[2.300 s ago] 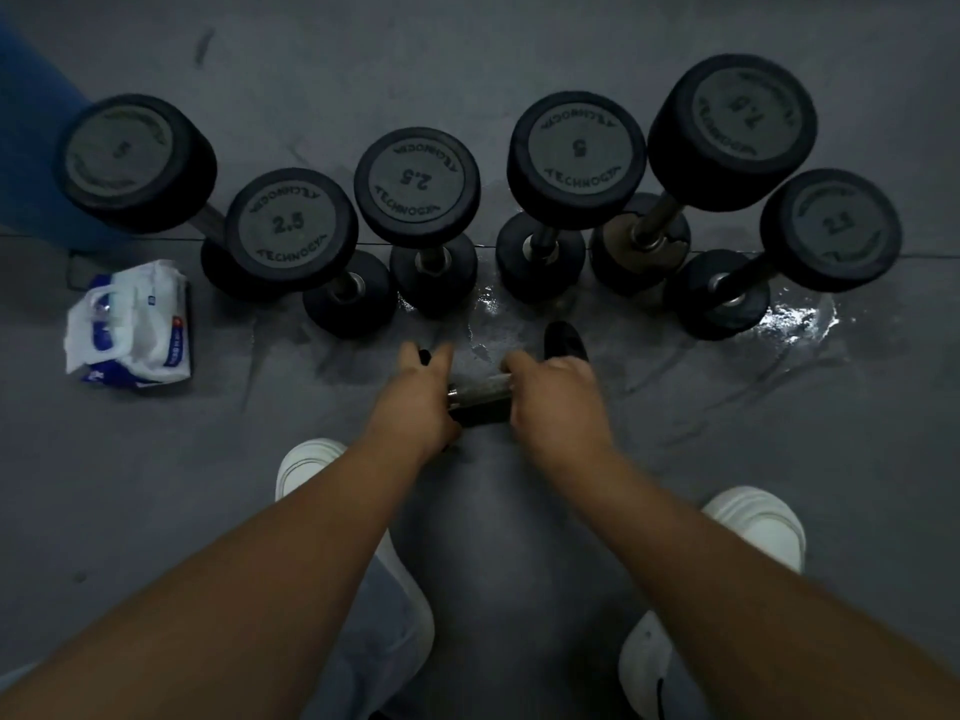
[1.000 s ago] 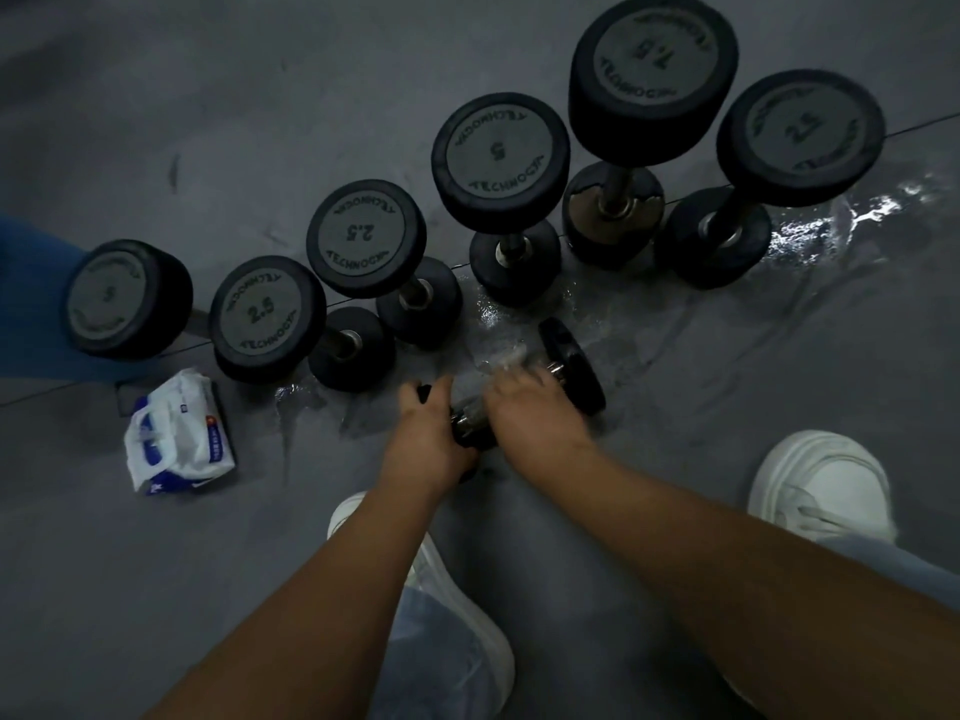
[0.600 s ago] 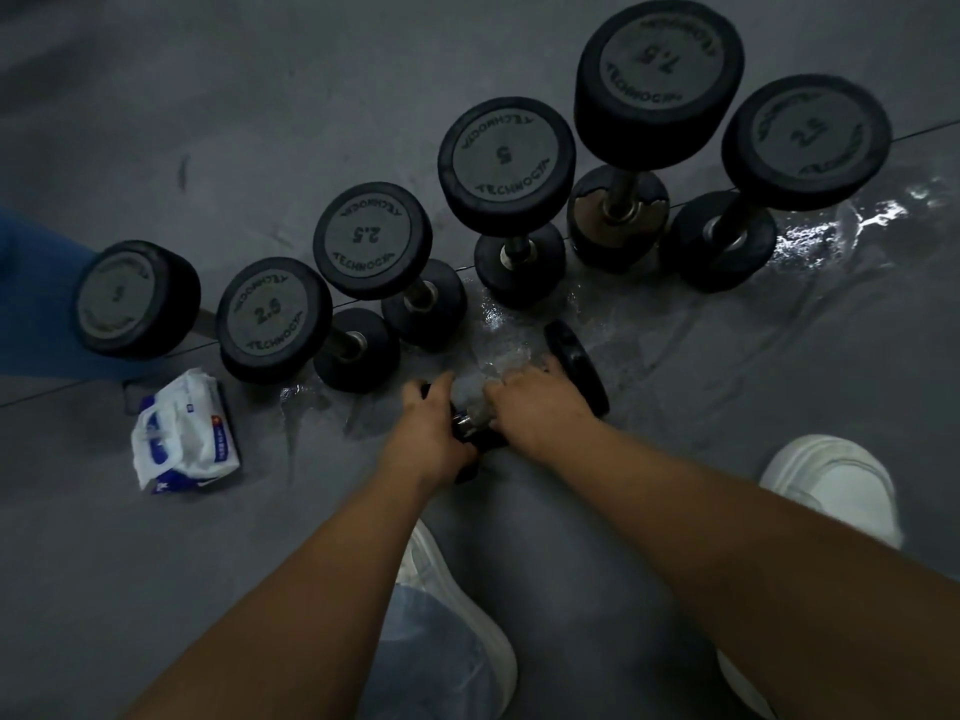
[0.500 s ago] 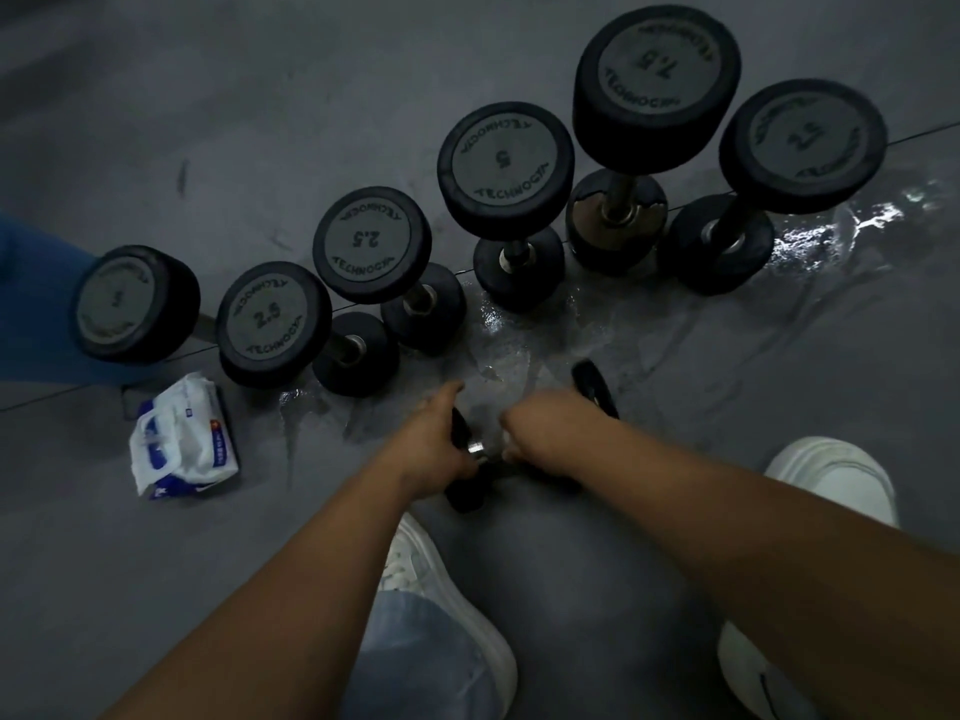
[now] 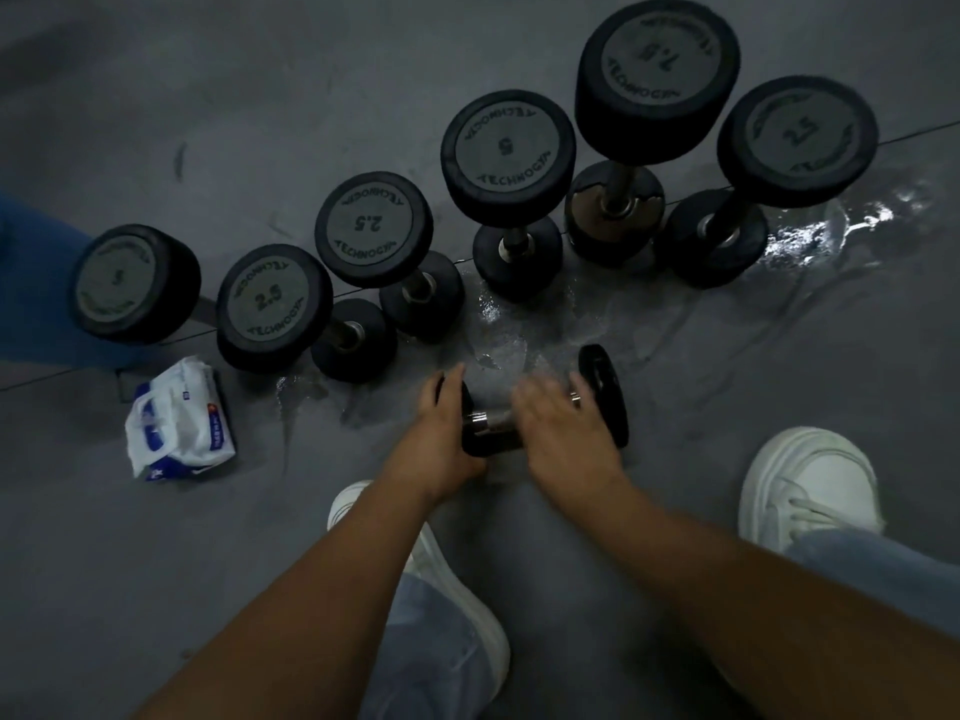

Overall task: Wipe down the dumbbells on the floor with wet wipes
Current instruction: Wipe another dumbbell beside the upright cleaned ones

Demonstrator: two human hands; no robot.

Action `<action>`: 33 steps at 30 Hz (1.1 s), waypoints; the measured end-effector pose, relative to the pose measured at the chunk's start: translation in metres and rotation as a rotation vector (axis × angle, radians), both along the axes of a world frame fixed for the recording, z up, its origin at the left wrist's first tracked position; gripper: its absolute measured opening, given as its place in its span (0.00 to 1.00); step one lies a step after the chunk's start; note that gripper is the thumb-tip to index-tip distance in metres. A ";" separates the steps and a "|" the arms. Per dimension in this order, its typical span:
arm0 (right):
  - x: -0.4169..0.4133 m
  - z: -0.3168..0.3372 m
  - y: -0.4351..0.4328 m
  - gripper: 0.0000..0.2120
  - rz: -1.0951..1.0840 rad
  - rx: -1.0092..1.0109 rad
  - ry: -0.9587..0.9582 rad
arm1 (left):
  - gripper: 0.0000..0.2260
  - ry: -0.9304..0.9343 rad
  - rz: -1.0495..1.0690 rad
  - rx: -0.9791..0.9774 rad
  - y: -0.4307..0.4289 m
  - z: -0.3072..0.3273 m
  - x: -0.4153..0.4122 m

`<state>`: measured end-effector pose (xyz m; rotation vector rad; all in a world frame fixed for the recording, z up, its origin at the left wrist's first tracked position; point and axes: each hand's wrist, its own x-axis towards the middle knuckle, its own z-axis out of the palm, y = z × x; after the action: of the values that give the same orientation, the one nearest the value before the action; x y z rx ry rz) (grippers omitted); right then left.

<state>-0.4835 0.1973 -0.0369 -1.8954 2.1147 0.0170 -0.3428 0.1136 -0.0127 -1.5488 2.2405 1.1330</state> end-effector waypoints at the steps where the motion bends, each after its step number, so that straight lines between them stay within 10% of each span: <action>1: 0.002 0.003 -0.004 0.30 -0.044 0.035 0.004 | 0.51 0.016 0.034 0.001 -0.003 0.000 -0.002; 14: -0.015 0.014 -0.034 0.15 -0.225 -0.098 -0.492 | 0.40 0.023 0.239 0.182 -0.027 0.006 -0.014; 19: -0.022 0.003 -0.038 0.08 -0.285 -0.095 -0.302 | 0.33 0.114 0.588 0.074 -0.009 -0.001 -0.012; 25: -0.001 0.005 -0.017 0.12 0.144 -0.084 -0.310 | 0.49 0.168 0.379 0.002 0.029 -0.011 -0.014; 33: -0.001 0.012 -0.033 0.08 -0.012 -0.015 -0.398 | 0.51 0.094 0.305 0.040 0.025 -0.007 -0.009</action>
<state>-0.4842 0.1644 -0.0253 -1.7219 1.8588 -0.3498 -0.3522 0.1385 -0.0196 -1.9051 2.0704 1.3453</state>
